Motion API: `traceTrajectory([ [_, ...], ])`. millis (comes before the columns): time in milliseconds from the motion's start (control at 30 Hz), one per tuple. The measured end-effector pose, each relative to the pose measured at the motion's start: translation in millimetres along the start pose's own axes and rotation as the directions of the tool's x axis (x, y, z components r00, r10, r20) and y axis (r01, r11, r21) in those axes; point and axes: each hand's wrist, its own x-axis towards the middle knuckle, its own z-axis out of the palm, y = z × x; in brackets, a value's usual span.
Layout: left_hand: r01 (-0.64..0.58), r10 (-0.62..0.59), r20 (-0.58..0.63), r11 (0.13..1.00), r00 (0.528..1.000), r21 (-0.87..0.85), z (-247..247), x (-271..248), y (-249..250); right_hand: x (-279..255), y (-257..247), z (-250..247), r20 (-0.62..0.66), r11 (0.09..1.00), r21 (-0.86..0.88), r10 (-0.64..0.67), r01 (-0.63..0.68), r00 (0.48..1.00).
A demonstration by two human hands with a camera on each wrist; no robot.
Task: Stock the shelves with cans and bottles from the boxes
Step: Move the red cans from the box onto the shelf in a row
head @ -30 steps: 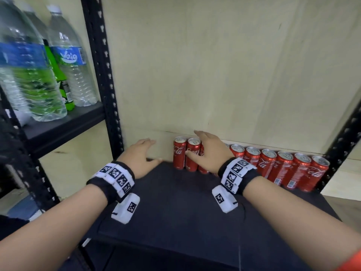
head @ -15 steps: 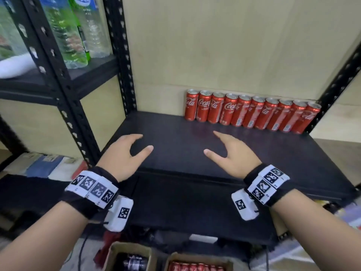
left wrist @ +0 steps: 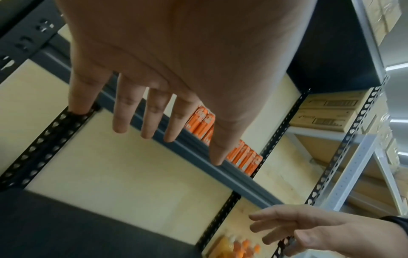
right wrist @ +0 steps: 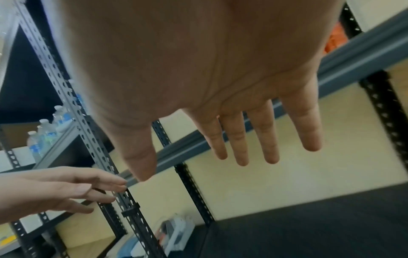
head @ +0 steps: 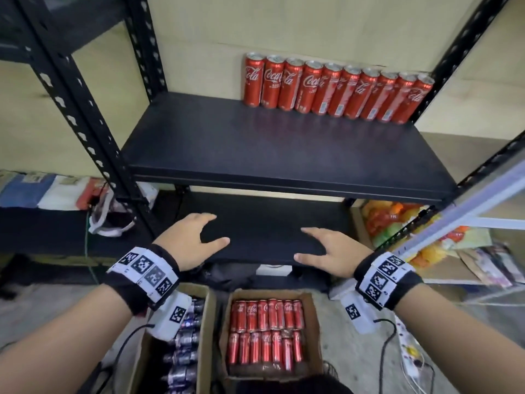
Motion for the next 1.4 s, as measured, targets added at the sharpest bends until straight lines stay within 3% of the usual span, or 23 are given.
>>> traceTrajectory([
  [200,0.066,-0.092,0.207,0.989,0.974,0.130,62.1,-5.3,19.1,-16.8,67.4,50.5,0.147,0.997,0.019,0.072,-0.076,0.986],
  [333,0.113,-0.190,0.351,0.967,0.917,0.230,104.7,-11.6,49.5,-43.3,104.9,73.1,0.325,0.993,0.002,0.113,-0.121,0.939],
  [433,0.111,-0.241,0.361,0.932,0.901,0.346,137.4,-20.5,69.9,-60.5,133.9,92.3,0.415,0.985,0.002,0.157,-0.174,0.896],
  [533,0.166,-0.319,0.457,0.924,0.830,0.345,185.8,-23.1,63.2,-68.0,166.8,121.9,0.484,0.964,-0.007,0.235,-0.265,0.843],
  [667,0.212,-0.402,0.587,0.906,0.702,0.367,268.2,-17.1,15.6,-72.6,205.6,169.3,0.566,0.928,-0.008,0.312,-0.373,0.763],
  [733,0.211,-0.420,0.618,0.899,0.665,0.384,301.5,-23.3,-4.8,-74.4,219.8,190.5,0.583,0.906,-0.036,0.363,-0.423,0.727],
  [900,0.250,-0.494,0.657,0.865,0.569,0.435,323.3,-58.9,-5.4,-75.0,239.8,232.9,0.609,0.876,-0.099,0.428,-0.472,0.668],
  [1067,0.279,-0.500,0.669,0.865,0.551,0.417,336.5,-68.3,-3.4,-72.6,253.3,272.4,0.633,0.832,-0.134,0.490,-0.539,0.599],
  [1400,0.323,-0.521,0.676,0.854,0.521,0.408,402.3,-29.8,-15.2,-35.4,280.8,366.6,0.717,0.834,-0.123,0.449,-0.537,0.533],
])
